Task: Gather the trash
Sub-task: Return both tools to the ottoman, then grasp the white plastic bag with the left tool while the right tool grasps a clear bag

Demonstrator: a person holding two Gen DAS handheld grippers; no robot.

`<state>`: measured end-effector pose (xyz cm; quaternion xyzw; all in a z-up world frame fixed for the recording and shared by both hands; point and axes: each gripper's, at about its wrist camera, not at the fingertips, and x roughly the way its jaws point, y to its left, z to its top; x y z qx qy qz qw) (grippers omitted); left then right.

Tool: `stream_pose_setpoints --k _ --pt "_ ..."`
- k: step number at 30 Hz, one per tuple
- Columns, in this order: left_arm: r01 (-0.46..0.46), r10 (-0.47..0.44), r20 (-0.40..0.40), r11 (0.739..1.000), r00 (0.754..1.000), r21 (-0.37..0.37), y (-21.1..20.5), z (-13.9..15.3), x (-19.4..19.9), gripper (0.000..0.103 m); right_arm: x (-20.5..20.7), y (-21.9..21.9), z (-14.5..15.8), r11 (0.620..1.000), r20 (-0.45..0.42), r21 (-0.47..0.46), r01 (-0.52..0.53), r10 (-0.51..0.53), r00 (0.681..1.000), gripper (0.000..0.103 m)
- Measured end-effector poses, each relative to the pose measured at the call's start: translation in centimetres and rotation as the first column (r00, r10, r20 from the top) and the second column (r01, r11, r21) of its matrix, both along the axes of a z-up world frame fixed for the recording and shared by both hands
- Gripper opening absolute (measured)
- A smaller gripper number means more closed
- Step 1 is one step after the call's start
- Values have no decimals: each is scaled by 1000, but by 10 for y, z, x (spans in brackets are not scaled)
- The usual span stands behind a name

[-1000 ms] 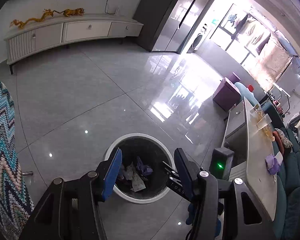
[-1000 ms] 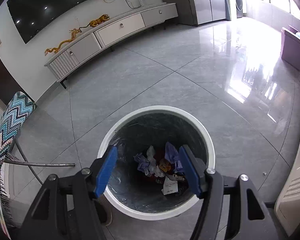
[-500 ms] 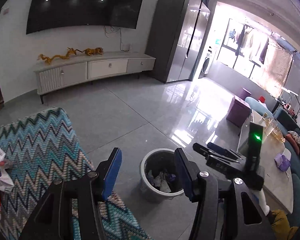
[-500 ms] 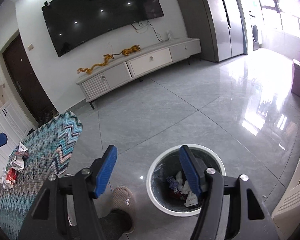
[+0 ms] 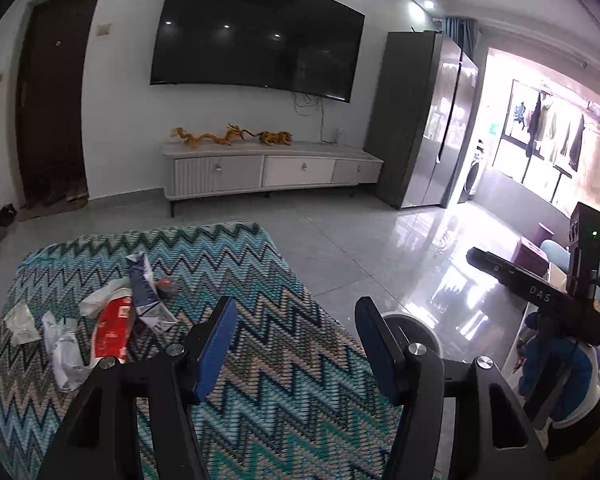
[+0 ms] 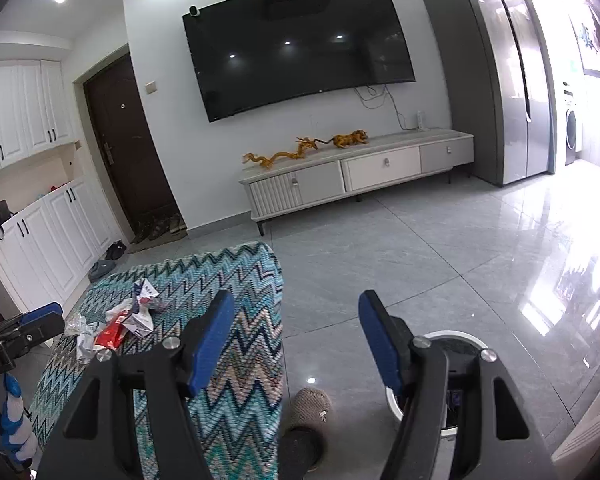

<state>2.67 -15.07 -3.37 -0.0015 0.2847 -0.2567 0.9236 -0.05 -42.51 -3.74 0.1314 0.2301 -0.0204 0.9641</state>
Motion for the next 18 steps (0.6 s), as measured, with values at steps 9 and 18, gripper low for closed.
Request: stream_pose_setpoints --k 9,18 --pt "-193 193 34 981 981 -10 98 -10 -9 60 8 63 24 992 29 -34 -118 119 992 63" --pt "-343 344 -22 939 939 33 173 -46 17 60 59 117 13 968 -29 -70 -241 239 971 62"
